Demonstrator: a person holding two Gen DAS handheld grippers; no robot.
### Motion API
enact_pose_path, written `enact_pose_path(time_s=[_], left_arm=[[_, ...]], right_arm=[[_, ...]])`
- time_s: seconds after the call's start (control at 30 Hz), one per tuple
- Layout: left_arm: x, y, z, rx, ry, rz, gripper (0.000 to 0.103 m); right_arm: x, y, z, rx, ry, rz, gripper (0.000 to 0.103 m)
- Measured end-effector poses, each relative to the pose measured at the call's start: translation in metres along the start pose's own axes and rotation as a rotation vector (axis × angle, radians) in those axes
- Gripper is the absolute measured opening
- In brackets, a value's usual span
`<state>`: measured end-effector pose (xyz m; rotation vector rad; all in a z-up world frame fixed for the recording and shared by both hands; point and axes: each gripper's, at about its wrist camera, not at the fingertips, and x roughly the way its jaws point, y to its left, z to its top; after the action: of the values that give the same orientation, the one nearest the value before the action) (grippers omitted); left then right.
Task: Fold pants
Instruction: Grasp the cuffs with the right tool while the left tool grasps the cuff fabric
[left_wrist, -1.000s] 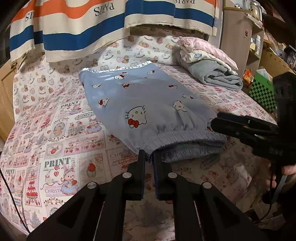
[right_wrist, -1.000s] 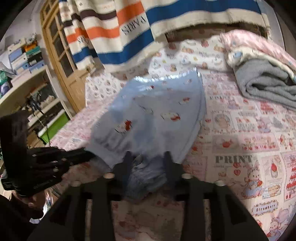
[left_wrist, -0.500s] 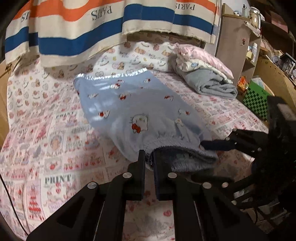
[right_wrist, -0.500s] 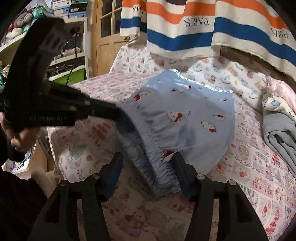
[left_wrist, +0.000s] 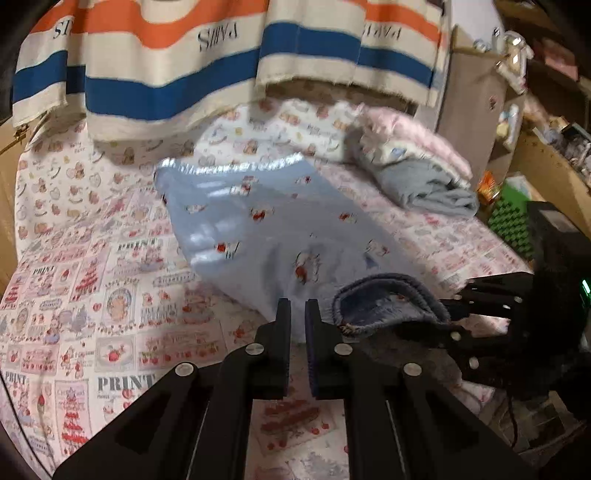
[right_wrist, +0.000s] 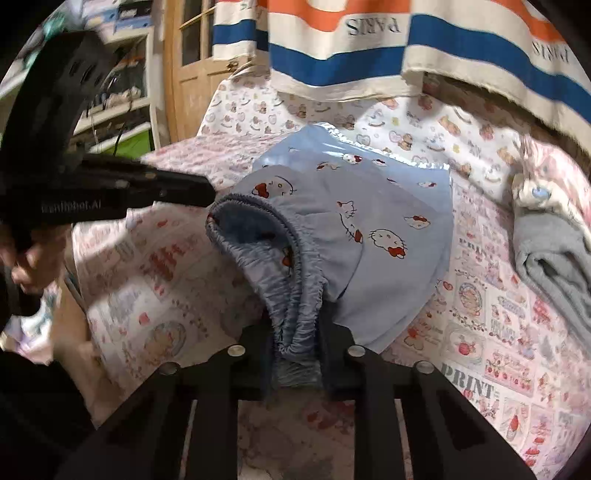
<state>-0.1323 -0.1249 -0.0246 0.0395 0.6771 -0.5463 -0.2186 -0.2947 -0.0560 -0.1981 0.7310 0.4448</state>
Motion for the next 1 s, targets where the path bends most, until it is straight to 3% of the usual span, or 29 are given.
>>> enact_pose_path(time_s=[0.13, 0.27, 0.4, 0.5, 0.57, 0.67, 0.8, 0.97, 1.0], left_arm=[[-0.013, -0.004, 0.003, 0.051, -0.072, -0.041, 0.008], [-0.002, -0.013, 0.01, 0.146, -0.077, 0.073, 0.034], [0.013, -0.009, 0.018, 0.165, -0.051, 0.027, 0.037], [0.027, -0.012, 0.024, 0.233, -0.035, 0.044, 0.039], [0.036, -0.013, 0.028, 0.269, -0.009, 0.016, 0.04], [0.047, -0.017, 0.031, 0.321, 0.022, -0.043, 0.043], [0.057, -0.026, 0.03, 0.388, 0.048, -0.096, 0.05], [0.072, -0.022, 0.043, 0.403, -0.018, 0.082, 0.049], [0.073, -0.019, 0.047, 0.4, -0.034, 0.087, 0.034]], right_arm=[[-0.002, -0.02, 0.021, 0.056, -0.004, 0.06, 0.018], [-0.008, -0.027, 0.04, -0.009, -0.026, 0.052, 0.018], [-0.013, -0.028, 0.058, -0.163, -0.04, 0.024, 0.016], [-0.015, -0.032, 0.072, -0.239, -0.044, 0.044, 0.016], [-0.014, -0.035, 0.079, -0.284, -0.05, 0.043, 0.015], [-0.008, -0.044, 0.088, -0.286, -0.043, 0.037, 0.012], [0.0, -0.055, 0.096, -0.239, -0.04, 0.11, 0.012], [0.001, -0.055, 0.102, -0.293, -0.066, 0.137, 0.012], [0.001, -0.055, 0.104, -0.303, -0.074, 0.133, 0.012]])
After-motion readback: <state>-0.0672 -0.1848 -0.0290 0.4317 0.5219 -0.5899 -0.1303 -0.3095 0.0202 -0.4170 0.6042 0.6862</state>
